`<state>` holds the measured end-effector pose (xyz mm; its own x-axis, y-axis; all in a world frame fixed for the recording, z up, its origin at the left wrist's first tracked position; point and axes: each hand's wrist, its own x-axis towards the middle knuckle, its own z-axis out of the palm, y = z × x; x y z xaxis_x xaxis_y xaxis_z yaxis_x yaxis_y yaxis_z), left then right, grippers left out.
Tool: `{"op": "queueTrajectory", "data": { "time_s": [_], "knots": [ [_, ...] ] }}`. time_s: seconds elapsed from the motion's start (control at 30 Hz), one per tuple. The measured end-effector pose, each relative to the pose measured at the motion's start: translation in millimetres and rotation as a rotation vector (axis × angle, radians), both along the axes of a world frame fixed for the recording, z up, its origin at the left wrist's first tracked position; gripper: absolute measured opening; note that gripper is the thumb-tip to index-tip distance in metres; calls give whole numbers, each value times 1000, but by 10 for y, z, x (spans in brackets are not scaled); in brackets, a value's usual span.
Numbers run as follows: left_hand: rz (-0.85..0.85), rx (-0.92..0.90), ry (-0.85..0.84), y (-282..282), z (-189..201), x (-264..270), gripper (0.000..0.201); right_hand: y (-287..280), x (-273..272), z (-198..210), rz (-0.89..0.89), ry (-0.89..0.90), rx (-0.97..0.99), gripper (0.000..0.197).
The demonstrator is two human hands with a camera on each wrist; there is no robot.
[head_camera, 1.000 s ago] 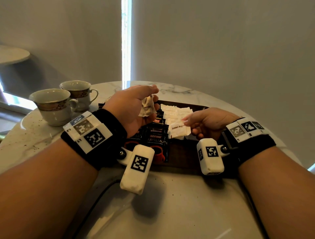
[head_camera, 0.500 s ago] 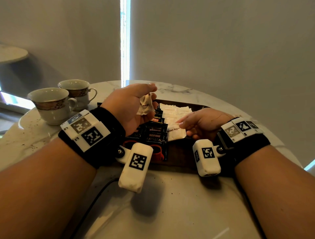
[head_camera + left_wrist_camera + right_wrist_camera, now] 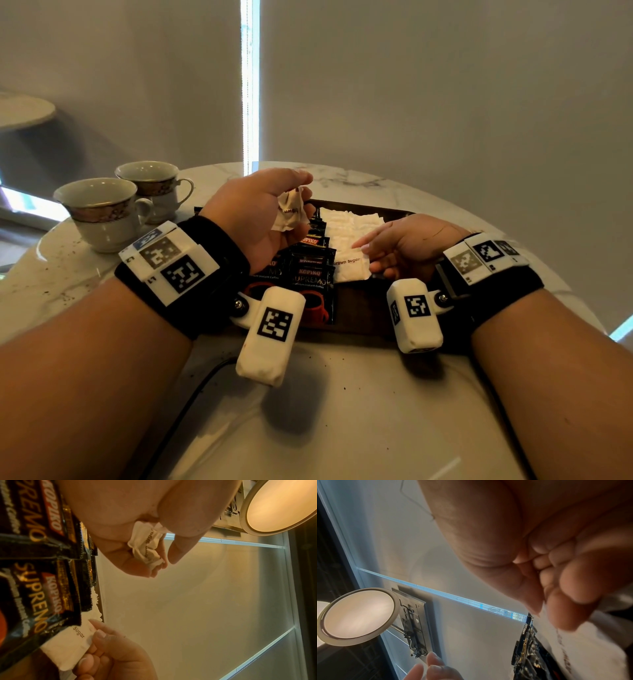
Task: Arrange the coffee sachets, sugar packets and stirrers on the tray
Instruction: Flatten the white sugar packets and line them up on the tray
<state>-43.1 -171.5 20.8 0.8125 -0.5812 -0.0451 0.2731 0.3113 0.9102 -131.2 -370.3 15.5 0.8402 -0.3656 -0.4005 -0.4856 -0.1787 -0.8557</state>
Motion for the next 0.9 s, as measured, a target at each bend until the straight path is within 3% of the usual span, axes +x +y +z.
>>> {"op": "queueTrajectory", "data": {
  "time_s": [0.2, 0.4, 0.57, 0.77, 0.9],
  "knots": [
    [-26, -3, -5, 13, 3, -3, 15, -4, -6, -1, -39, -24, -14, 16],
    [17, 4, 35, 1, 35, -26, 35, -2, -6, -15, -95, -37, -38, 9],
    [25, -17, 23, -24, 44, -36, 46, -30, -18, 6, -146, -72, -43, 16],
    [11, -72, -66, 11, 6, -28, 32, 9, -25, 102, -144, -323, 70, 14],
    [43, -99, -140, 27, -3, 9, 28, 198, -57, 203, 10, -486, 214, 33]
  ]
}}
